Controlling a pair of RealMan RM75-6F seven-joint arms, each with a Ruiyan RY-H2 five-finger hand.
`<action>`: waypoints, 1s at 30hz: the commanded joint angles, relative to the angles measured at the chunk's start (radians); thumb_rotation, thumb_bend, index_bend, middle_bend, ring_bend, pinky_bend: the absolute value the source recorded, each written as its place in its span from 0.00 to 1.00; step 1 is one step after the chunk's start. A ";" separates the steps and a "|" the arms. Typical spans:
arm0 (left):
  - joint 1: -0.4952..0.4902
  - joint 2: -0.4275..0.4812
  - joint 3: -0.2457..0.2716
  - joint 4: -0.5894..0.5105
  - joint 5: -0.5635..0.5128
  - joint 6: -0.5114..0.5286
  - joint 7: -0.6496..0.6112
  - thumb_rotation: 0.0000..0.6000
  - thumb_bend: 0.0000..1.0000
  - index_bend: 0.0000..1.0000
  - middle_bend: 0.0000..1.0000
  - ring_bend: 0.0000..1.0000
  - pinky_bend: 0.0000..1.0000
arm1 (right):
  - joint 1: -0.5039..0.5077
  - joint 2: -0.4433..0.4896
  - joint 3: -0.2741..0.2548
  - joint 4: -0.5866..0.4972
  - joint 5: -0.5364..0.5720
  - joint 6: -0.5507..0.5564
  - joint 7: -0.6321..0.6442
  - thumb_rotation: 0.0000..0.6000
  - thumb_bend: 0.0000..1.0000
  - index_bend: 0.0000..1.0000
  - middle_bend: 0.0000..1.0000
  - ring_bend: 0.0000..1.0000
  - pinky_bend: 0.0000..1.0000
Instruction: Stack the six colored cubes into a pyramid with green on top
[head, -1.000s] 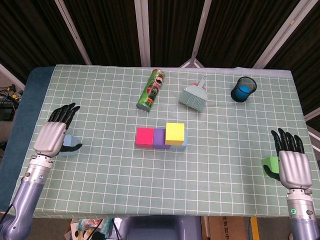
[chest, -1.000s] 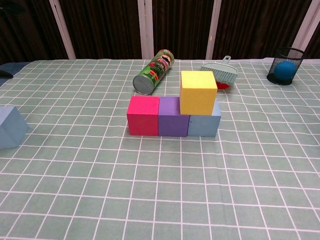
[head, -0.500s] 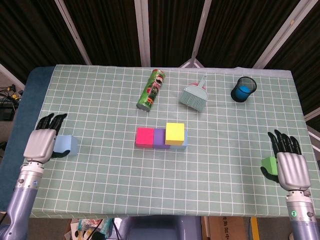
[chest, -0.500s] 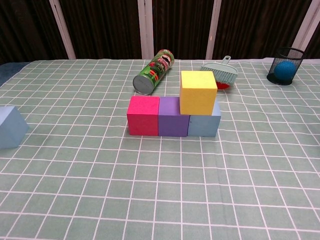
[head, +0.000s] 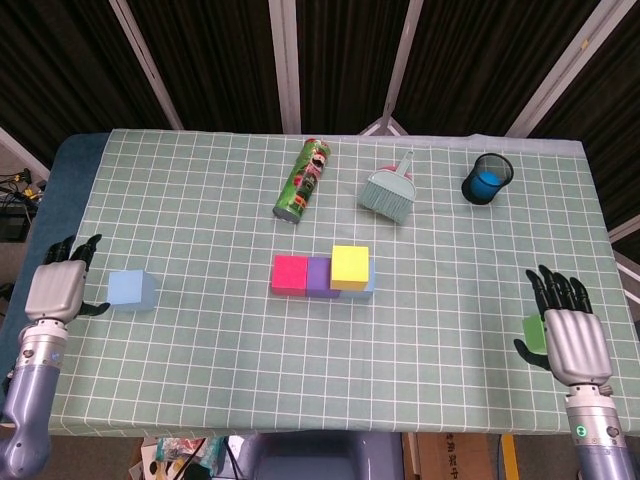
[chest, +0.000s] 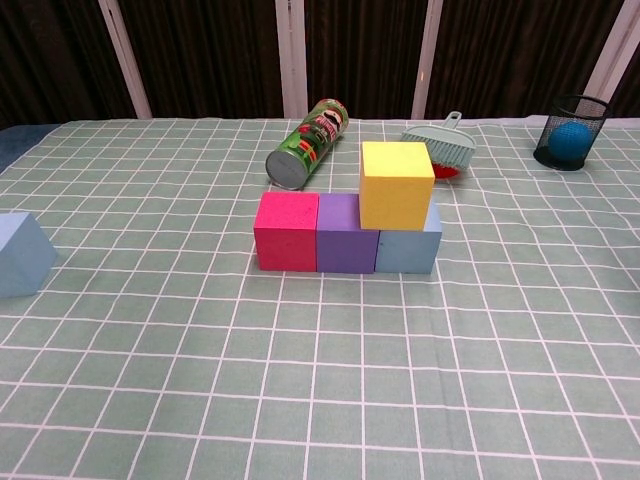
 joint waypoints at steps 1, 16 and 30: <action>-0.010 -0.016 0.003 0.032 -0.025 -0.035 0.004 1.00 0.11 0.00 0.20 0.03 0.07 | -0.006 -0.004 0.007 0.006 0.001 -0.005 -0.003 1.00 0.25 0.00 0.00 0.00 0.00; -0.044 -0.093 0.015 0.121 -0.064 -0.096 0.047 1.00 0.19 0.00 0.22 0.03 0.07 | -0.029 -0.018 0.041 0.025 0.007 -0.038 -0.005 1.00 0.25 0.00 0.00 0.00 0.00; -0.059 -0.108 0.035 0.132 -0.025 -0.124 0.054 1.00 0.32 0.00 0.24 0.03 0.07 | -0.046 -0.021 0.062 0.024 0.004 -0.063 -0.005 1.00 0.25 0.00 0.00 0.00 0.00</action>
